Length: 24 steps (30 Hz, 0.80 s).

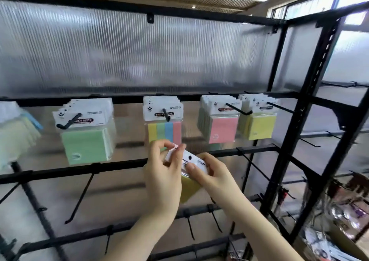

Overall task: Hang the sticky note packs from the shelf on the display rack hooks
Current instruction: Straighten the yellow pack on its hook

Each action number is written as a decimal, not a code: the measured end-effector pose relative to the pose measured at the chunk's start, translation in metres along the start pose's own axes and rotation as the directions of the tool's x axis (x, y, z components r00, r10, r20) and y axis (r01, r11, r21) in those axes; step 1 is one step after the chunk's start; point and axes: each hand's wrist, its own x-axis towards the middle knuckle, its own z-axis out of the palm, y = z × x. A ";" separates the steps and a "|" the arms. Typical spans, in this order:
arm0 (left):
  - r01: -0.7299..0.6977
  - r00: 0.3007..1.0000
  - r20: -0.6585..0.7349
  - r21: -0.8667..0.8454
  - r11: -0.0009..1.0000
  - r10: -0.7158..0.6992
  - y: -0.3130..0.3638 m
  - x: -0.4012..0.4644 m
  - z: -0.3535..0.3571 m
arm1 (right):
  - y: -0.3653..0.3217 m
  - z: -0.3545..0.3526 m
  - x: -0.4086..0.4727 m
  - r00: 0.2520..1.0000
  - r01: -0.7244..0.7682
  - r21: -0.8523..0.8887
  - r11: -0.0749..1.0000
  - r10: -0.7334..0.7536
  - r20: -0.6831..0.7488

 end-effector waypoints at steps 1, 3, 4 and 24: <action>0.015 0.999 0.030 -0.014 1.000 -0.015 0.001 -0.002 0.009 | 0.001 -0.009 -0.002 1.000 -0.017 0.022 1.000 0.018 -0.026; 0.042 0.995 0.097 -0.038 0.998 -0.038 0.004 -0.006 0.025 | 0.001 -0.027 -0.004 0.995 -0.026 0.078 0.997 0.033 -0.090; 0.053 0.989 0.137 -0.053 0.997 -0.045 0.005 -0.006 0.034 | 0.001 -0.036 -0.004 0.990 -0.017 0.080 0.997 0.028 -0.138; 0.170 0.761 0.649 -0.220 0.961 0.014 0.032 0.011 0.191 | 0.020 -0.181 0.026 0.671 0.234 -0.085 0.969 -0.224 -0.707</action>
